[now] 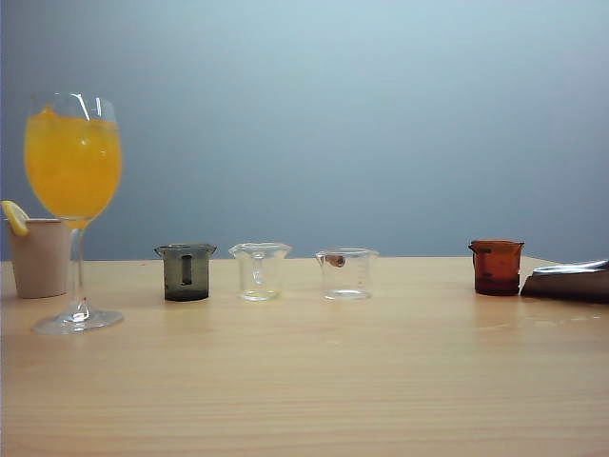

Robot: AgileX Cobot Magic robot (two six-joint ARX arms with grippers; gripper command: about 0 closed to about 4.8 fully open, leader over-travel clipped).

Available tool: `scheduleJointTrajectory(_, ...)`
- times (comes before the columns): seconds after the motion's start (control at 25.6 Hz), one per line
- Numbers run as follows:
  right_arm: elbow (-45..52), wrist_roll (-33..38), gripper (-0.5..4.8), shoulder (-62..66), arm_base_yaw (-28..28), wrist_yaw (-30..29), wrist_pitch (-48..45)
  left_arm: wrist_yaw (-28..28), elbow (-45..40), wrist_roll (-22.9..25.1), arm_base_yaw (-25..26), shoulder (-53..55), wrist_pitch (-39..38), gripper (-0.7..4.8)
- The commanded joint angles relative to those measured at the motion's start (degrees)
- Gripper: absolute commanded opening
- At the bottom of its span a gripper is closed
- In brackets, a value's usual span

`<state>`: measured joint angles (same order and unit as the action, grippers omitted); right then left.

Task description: Pick up the fourth measuring cup from the left, pour the grenadine inside into the goblet, and finally put the measuring cup back in its original place.

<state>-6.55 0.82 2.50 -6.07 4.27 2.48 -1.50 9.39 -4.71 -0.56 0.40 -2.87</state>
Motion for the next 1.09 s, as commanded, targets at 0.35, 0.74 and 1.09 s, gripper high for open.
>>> scheduleJointTrajectory(0.35, -13.1, 0.2, -0.05, 17.6, 0.0, -0.2, -8.2, 7.9, 17.4, -0.2, -0.1, 16.0, -0.5, -0.05)
scheduleJointTrajectory(0.74, -20.8, 0.2, -0.05, 37.7, -0.1, -0.6, -19.2, 7.7, 32.6, -0.2, -14.1, 33.4, -8.1, -0.05)
scheduleJointTrajectory(1.09, -19.9, -2.4, -0.05, 54.3, -0.1, -8.4, -34.1, -2.6, 35.0, -0.8, -31.8, 38.2, -8.4, -0.05)
